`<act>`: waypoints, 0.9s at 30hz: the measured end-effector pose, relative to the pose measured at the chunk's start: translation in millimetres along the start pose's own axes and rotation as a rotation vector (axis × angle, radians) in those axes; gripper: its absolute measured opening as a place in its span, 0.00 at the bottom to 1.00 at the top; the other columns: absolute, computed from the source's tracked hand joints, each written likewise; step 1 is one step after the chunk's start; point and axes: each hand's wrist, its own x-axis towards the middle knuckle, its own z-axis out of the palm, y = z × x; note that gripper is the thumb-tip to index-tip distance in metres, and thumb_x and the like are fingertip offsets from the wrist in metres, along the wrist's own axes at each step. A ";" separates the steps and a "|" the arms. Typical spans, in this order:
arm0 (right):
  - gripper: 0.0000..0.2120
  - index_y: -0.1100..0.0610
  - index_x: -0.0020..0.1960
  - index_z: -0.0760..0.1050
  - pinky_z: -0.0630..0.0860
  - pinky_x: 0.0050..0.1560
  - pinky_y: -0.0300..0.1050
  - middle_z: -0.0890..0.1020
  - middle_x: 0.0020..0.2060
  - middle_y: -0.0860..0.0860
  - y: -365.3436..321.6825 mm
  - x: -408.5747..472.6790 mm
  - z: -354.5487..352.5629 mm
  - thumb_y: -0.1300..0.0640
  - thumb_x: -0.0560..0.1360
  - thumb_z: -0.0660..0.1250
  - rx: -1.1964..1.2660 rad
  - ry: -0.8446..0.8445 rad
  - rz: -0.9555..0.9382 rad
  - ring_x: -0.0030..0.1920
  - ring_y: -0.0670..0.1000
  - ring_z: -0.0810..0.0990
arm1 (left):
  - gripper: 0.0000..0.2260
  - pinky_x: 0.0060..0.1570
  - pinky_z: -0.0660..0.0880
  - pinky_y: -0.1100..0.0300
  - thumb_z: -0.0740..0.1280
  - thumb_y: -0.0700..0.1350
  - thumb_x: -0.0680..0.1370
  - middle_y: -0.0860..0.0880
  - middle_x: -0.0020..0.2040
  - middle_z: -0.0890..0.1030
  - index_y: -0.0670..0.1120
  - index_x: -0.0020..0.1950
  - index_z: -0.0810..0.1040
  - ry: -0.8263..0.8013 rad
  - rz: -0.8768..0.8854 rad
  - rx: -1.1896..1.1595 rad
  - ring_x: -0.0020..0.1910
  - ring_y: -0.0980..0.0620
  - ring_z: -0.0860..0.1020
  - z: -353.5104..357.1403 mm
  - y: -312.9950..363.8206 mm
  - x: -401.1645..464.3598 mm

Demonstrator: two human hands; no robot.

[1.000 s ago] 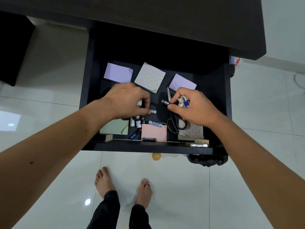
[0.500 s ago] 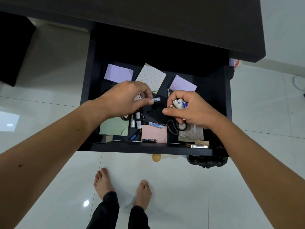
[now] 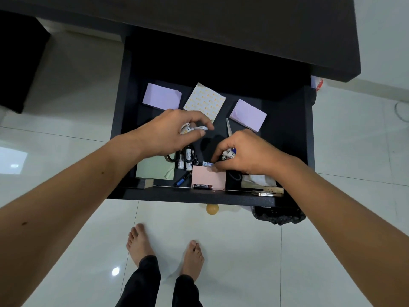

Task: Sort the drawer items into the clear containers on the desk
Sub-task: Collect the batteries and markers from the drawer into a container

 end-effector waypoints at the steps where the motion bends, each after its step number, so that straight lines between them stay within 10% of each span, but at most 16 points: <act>1: 0.06 0.45 0.46 0.87 0.67 0.34 0.29 0.79 0.30 0.28 0.9 -0.3 -0.3 0.45 0.72 0.80 0.008 0.017 -0.006 0.37 0.30 0.77 | 0.04 0.47 0.78 0.57 0.69 0.54 0.82 0.58 0.49 0.81 0.60 0.57 0.82 -0.003 -0.006 -0.005 0.47 0.53 0.81 0.4 -0.1 0.1; 12: 0.14 0.43 0.57 0.82 0.75 0.33 0.47 0.81 0.33 0.61 18.8 -7.8 0.1 0.61 0.78 0.73 0.417 0.009 0.034 0.27 0.52 0.78 | 0.11 0.31 0.81 0.53 0.78 0.52 0.76 0.53 0.41 0.81 0.51 0.46 0.77 0.013 -0.010 -0.030 0.31 0.47 0.83 3.5 3.9 0.8; 18: 0.07 0.47 0.43 0.82 0.82 0.32 0.52 0.84 0.35 0.50 16.7 -3.6 2.0 0.56 0.74 0.79 0.274 0.104 0.026 0.28 0.48 0.80 | 0.13 0.32 0.82 0.51 0.79 0.52 0.74 0.50 0.41 0.81 0.50 0.44 0.76 -0.001 -0.006 0.020 0.31 0.50 0.82 0.5 2.2 0.8; 27: 0.08 0.43 0.52 0.85 0.81 0.50 0.49 0.85 0.47 0.43 16.9 9.0 11.0 0.43 0.74 0.77 -0.159 0.108 -0.066 0.49 0.46 0.82 | 0.13 0.38 0.74 0.61 0.84 0.49 0.69 0.56 0.36 0.80 0.58 0.45 0.82 -0.157 -0.025 0.188 0.37 0.59 0.79 -9.0 -2.7 -10.1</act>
